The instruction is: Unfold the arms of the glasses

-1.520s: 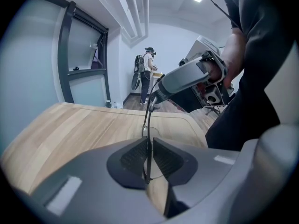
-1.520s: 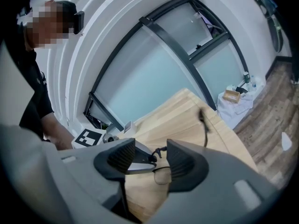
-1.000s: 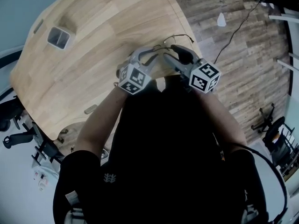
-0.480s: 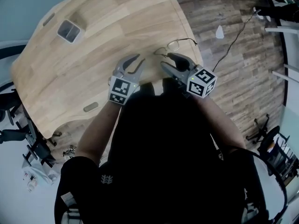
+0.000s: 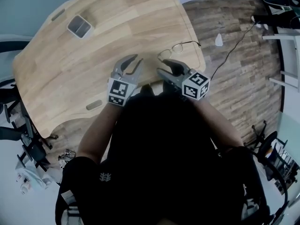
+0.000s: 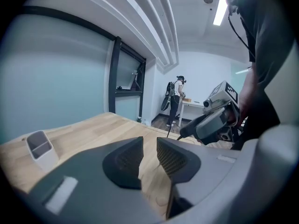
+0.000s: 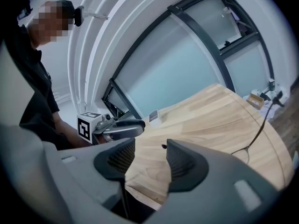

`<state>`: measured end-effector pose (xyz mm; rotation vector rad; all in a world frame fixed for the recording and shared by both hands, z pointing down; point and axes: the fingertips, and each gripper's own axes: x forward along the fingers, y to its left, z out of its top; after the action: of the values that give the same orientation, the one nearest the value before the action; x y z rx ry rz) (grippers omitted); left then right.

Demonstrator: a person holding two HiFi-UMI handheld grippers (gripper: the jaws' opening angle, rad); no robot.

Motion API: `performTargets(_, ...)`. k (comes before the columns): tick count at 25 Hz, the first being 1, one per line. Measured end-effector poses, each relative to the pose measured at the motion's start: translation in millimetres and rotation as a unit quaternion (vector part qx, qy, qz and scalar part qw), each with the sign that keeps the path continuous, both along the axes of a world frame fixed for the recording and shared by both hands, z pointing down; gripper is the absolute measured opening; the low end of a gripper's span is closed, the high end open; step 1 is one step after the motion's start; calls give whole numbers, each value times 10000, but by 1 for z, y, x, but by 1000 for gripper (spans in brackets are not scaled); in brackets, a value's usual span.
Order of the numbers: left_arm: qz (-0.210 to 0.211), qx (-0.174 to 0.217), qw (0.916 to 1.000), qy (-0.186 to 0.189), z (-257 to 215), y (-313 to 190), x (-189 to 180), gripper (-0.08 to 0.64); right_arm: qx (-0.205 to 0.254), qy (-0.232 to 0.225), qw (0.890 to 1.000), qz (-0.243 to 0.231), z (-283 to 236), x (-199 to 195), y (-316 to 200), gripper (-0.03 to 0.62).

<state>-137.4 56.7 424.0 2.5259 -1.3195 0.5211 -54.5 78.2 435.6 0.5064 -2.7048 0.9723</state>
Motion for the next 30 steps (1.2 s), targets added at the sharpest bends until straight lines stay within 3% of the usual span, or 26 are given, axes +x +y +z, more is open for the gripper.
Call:
performTargets(5, 39, 104, 9998, 166, -10, -1, -5, 87, 647, 148, 9969, 414, -22, 12, -12, 201)
performTargets(9, -102, 605, 9975, 339, -48, -16, -2, 41, 1558, 374, 9804, 1143, -61, 58, -40, 201)
performTargets(12, -226, 867, 9953, 367, -71, -23, 4, 5, 1928, 600, 9680, 1489, -77, 94, -53, 195)
performTargets(16, -372, 753, 9963, 205, -68, -26, 10, 5, 1837, 720, 9677, 1569, -72, 120, -68, 157)
performTargets(18, -463, 762, 9959, 139, -66, -27, 12, 5, 1877, 823, 9664, 1551, -68, 129, -75, 4)
performTargets(22, -711, 789, 9943, -10, -63, -29, 13, 5, 1953, 934, 9642, 1530, -63, 136, -89, 0)
performTargets(30, -789, 645, 9946, -197, -56, -33, 20, 5, 1895, 722, 9693, 1393, -58, 136, -98, 0)
